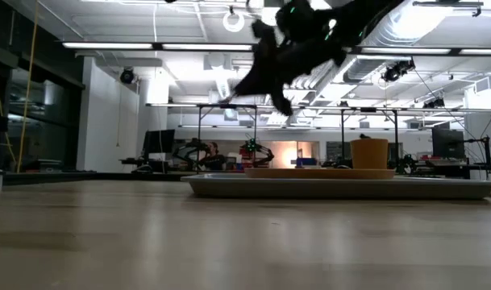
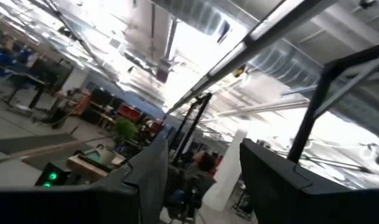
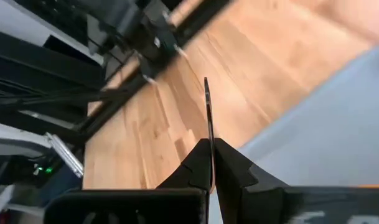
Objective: Pick and place plate/cup/fork/spoon on tray
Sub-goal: Put the pink fork on the gray serving tray to the left of the orange plate
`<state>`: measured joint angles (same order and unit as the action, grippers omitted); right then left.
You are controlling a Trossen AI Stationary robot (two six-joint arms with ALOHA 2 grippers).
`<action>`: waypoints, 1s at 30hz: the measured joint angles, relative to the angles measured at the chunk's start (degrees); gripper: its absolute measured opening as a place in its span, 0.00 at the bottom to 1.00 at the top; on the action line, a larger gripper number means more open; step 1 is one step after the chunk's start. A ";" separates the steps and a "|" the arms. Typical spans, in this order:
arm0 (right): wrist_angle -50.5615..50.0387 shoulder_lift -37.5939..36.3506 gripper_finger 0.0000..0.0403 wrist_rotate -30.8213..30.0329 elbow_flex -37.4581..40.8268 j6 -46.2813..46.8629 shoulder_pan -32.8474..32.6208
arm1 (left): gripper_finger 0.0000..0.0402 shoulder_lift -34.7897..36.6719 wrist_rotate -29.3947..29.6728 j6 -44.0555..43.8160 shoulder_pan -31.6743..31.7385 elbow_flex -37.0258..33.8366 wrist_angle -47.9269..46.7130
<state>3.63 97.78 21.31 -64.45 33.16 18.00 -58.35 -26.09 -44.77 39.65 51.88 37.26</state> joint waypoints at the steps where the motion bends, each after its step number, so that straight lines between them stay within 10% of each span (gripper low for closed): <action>1: 1.26 1.81 0.00 0.27 0.00 1.09 -0.01 | 0.46 0.14 0.10 0.02 -0.33 0.00 -0.10; 30: -19.36 27.98 0.00 -0.82 -25.64 -5.59 2.67 | 0.46 -0.52 0.93 -0.02 -1.98 0.00 -0.55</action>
<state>-15.73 125.76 20.48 -90.08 27.57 20.67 -58.87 -25.16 -44.80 37.67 51.88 36.71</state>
